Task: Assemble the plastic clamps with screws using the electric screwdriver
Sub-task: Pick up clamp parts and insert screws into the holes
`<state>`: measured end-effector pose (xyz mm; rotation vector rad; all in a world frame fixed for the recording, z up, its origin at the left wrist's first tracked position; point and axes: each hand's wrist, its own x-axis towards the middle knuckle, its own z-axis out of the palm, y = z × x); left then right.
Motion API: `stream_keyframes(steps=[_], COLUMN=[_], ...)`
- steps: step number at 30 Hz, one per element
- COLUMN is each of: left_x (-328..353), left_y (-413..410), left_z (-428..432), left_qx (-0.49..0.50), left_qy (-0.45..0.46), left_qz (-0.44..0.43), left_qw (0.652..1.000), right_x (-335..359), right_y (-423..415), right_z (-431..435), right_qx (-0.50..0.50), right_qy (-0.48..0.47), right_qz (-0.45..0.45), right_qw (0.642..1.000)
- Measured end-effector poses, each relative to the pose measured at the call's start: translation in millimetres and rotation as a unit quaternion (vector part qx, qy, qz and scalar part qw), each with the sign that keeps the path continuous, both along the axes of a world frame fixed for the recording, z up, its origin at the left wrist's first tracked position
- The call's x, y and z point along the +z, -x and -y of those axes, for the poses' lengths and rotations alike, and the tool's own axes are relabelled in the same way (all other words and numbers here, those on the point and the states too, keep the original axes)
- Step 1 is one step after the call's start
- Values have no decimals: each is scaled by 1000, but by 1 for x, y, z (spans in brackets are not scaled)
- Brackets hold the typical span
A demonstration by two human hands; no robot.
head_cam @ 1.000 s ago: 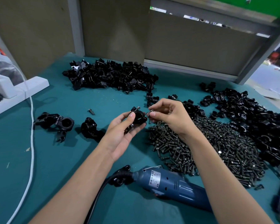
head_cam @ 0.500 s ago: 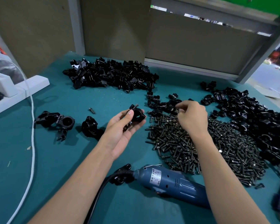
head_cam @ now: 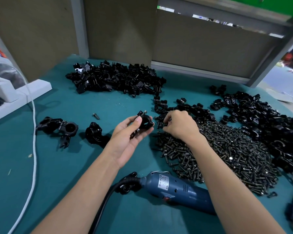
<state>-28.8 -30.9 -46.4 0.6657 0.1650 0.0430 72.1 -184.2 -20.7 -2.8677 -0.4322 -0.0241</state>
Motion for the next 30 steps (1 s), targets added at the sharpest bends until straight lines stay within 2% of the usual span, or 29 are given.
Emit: stream_keyframes(steps=[3, 9, 13, 19, 26, 30], left_x=[-1, -2, -2, -2, 0, 1], left_y=[0, -1, -1, -2, -1, -1], left_z=[0, -2, -2, -2, -1, -2], left_qx=[3, 9, 9, 15, 15, 21], left_qy=[0, 9, 3, -1, 4, 6], left_qz=[2, -6, -7, -15, -22, -29], left_qw=[1000, 1000, 1000, 1000, 1000, 999], right_x=[-1, -1, -6, -10, -4, 0], right_y=[0, 0, 4, -2, -4, 0], right_z=[0, 5, -3, -7, 1, 1], right_qx=[0, 4, 56, 46, 55, 43], right_qy=[16, -47, -69, -27, -45, 30], right_qz=[-1, 11, 35, 13, -10, 3], right_qw=[1000, 999, 995, 998, 997, 999])
